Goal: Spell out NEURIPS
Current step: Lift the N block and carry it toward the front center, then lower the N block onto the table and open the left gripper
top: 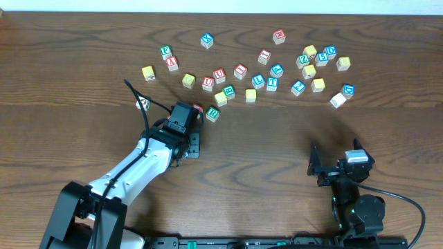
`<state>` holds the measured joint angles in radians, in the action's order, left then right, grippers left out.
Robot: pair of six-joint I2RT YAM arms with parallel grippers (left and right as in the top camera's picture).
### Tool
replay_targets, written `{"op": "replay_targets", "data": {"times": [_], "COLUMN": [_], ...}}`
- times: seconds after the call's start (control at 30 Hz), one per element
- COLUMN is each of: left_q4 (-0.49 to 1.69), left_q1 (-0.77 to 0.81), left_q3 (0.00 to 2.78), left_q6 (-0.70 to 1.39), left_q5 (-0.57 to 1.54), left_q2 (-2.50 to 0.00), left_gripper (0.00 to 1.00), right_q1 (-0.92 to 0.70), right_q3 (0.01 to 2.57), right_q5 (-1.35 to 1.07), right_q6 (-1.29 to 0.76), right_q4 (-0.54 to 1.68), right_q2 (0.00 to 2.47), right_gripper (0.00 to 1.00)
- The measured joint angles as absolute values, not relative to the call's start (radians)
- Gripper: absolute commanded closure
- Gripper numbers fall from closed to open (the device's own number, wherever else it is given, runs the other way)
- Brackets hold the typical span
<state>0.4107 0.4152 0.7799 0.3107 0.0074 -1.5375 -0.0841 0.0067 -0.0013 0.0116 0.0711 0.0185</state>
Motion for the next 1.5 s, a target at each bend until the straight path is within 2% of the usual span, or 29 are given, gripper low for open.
{"op": "replay_targets", "data": {"times": [1.27, 1.4, 1.5], "left_q4": [0.332, 0.331, 0.33], "left_q1": [0.416, 0.416, 0.416], "left_q3": [0.781, 0.781, 0.781], "left_q6": [0.311, 0.311, 0.311], "left_q5": [-0.007, -0.007, -0.006], "left_q2": [-1.621, -1.621, -1.631], "left_gripper": [0.92, 0.62, 0.55], "right_q1": [-0.084, -0.084, -0.084], "right_q3": [0.007, 0.007, 0.007], "right_q5": [-0.001, -0.001, -0.001], "right_q6": [0.012, 0.012, 0.012], "right_q4": [0.071, 0.071, 0.071], "right_q2": [0.019, 0.019, 0.019], "right_gripper": [0.01, 0.01, 0.01]}}
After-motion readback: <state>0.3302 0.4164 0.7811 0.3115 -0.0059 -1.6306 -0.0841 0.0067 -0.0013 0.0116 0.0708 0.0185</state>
